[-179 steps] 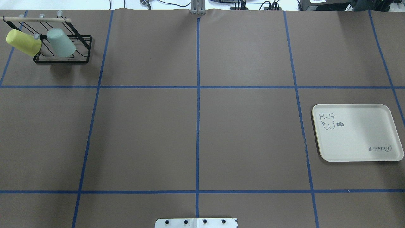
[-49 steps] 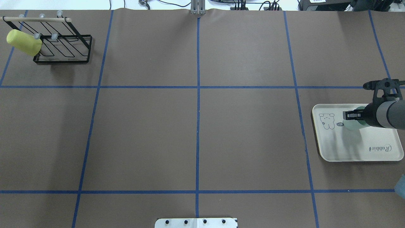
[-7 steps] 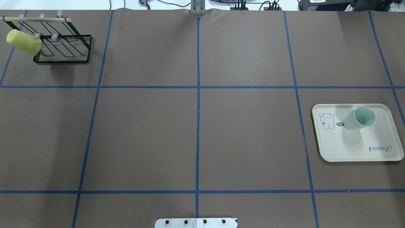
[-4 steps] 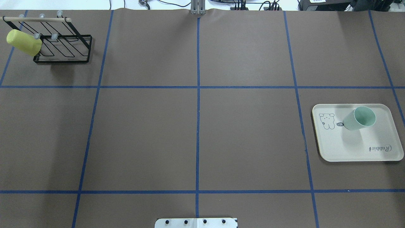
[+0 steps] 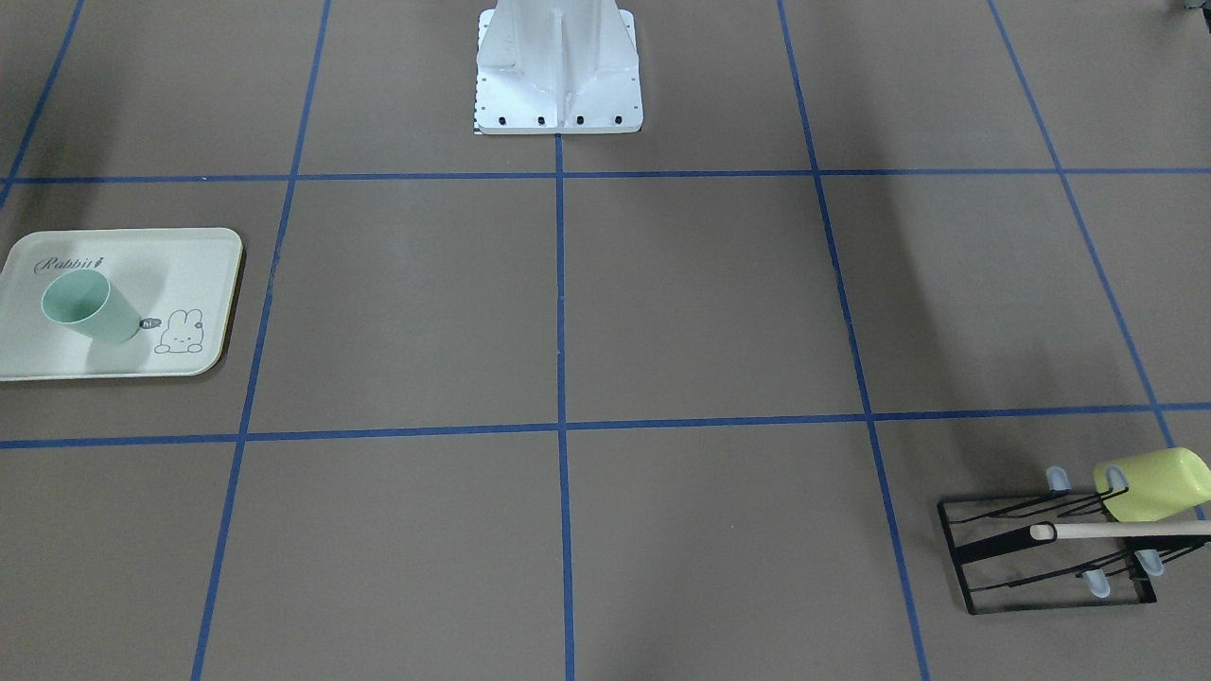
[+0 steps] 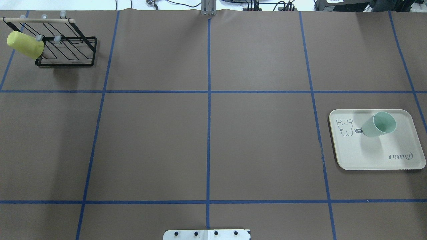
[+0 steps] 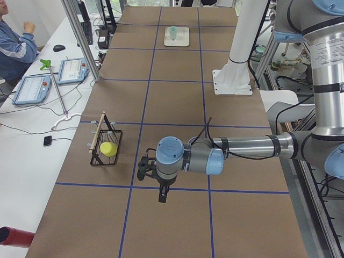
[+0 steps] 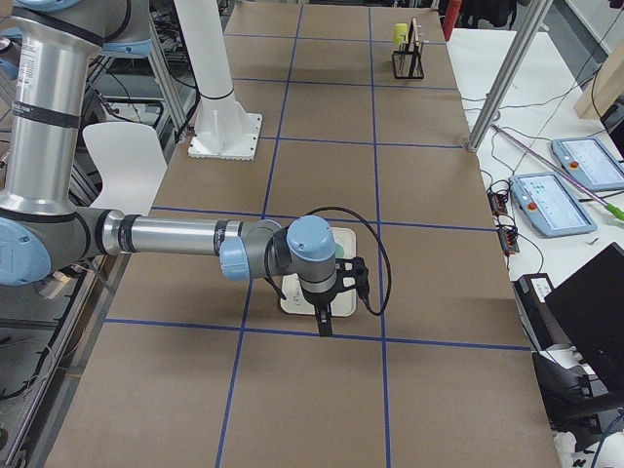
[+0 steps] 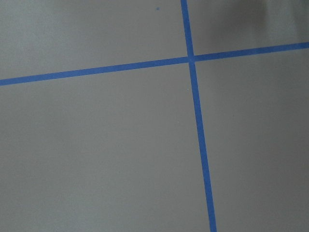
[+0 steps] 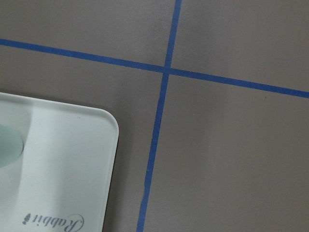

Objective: Left arm grabs green cup and hands to right arm on tray

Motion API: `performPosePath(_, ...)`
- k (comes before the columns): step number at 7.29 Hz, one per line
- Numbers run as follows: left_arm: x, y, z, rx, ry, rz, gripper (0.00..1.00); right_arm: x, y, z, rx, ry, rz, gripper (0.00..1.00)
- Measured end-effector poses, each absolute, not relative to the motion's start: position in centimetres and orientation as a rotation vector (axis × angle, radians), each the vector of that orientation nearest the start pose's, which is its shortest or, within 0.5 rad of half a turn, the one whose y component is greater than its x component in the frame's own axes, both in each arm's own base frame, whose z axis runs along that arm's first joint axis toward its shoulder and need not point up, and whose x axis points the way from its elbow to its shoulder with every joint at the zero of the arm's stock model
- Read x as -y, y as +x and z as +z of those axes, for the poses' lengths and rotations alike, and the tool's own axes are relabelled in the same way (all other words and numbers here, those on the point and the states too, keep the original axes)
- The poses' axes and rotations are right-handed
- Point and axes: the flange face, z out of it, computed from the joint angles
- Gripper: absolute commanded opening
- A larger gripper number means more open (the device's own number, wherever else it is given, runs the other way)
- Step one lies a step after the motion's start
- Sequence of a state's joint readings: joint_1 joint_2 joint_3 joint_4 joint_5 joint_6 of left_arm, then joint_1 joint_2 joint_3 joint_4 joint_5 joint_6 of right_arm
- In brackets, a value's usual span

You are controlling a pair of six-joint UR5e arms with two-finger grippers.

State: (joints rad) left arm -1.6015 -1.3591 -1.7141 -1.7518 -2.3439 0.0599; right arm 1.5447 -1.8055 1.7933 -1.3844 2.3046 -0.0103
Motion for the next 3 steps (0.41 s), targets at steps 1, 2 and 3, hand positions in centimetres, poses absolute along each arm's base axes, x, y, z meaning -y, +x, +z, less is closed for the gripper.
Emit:
performPosePath(1,40.69,-7.63,66.47,-0.767,0.141,0.071,1.00,40.67,5.50,63.48,0.735,0.162,-0.087,0.99)
performPosePath(2,40.69,-7.63,66.47,-0.766,0.141,0.071,1.00,40.83,5.24,63.21,0.739,0.170,-0.077,0.99)
performPosePath(3,40.69,-7.63,66.48,-0.766,0.141,0.071,1.00,40.95,4.94,63.04,0.742,0.174,-0.070,0.99)
